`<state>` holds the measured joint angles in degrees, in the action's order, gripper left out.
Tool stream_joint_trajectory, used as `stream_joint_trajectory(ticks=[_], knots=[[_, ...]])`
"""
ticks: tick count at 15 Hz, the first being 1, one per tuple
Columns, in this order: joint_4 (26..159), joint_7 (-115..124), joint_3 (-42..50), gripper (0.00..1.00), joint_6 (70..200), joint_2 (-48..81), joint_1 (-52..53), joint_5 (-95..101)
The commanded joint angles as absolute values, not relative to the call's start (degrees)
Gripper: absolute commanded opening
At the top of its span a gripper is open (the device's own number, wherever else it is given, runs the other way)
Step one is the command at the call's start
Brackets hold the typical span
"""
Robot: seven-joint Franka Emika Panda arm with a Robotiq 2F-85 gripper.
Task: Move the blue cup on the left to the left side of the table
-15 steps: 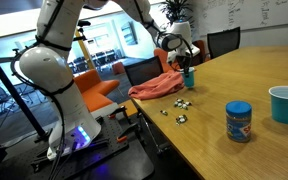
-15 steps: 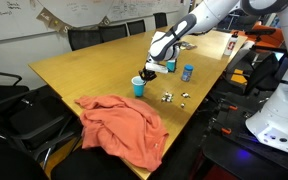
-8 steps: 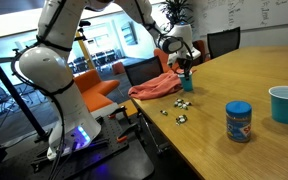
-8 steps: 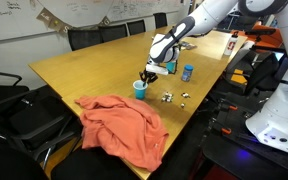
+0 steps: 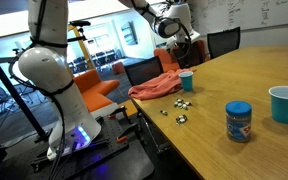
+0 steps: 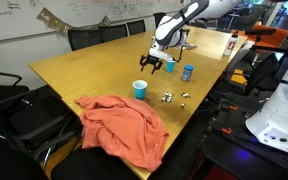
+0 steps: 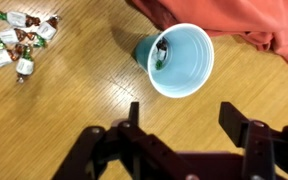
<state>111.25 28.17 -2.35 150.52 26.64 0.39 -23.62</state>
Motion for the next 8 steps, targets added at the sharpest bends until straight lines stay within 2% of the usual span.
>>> stream_joint_trajectory(ticks=[1, 8], knots=[[120.15, 27.81, 1.81, 1.0, 147.5, 14.2, 1.36, -18.4], [125.6, 27.24, 4.29, 1.0, 139.73, 3.16, -0.74, -12.68]])
